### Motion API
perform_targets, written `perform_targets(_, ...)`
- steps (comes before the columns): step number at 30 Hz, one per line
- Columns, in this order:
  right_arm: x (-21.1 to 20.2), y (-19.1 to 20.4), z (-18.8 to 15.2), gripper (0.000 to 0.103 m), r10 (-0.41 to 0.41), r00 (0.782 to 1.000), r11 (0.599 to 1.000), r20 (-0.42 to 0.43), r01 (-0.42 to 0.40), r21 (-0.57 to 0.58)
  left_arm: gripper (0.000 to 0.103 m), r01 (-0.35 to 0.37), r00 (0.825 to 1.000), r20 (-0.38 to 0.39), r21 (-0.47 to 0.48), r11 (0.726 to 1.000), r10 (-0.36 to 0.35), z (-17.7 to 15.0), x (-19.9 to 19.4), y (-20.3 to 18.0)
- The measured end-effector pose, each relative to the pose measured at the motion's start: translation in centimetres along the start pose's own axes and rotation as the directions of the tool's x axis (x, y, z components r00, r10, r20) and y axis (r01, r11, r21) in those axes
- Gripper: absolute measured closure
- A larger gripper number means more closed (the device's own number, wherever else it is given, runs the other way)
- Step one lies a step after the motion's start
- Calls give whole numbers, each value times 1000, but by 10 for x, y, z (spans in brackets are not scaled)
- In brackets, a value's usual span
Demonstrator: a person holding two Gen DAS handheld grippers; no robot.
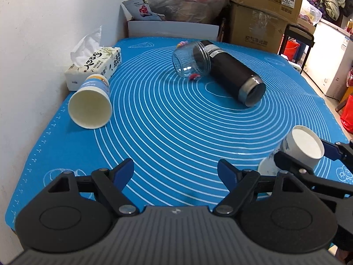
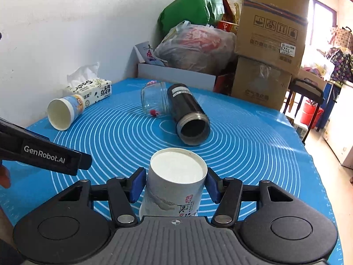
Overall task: Flip cup upside down
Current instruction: 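Rotate the cup rim-down and set it on the mat with the right gripper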
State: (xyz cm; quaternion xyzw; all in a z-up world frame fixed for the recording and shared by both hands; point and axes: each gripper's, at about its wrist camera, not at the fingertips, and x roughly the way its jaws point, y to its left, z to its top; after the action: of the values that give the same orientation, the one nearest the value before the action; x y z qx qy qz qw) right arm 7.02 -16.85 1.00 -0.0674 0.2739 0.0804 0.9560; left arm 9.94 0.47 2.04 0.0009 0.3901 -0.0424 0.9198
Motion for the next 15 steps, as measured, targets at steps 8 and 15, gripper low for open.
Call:
perform_targets(8, -9, -6, -1, 29, 13, 1000, 1000, -2, -13, 26, 20, -7, 1000, 14, 3, 1000, 7, -5, -11, -4)
perform_targets(15, -38, -15, -4, 24, 8, 1000, 998, -21, -6, 68, 20, 1, 1000, 29, 16, 1000, -2, -14, -27, -12)
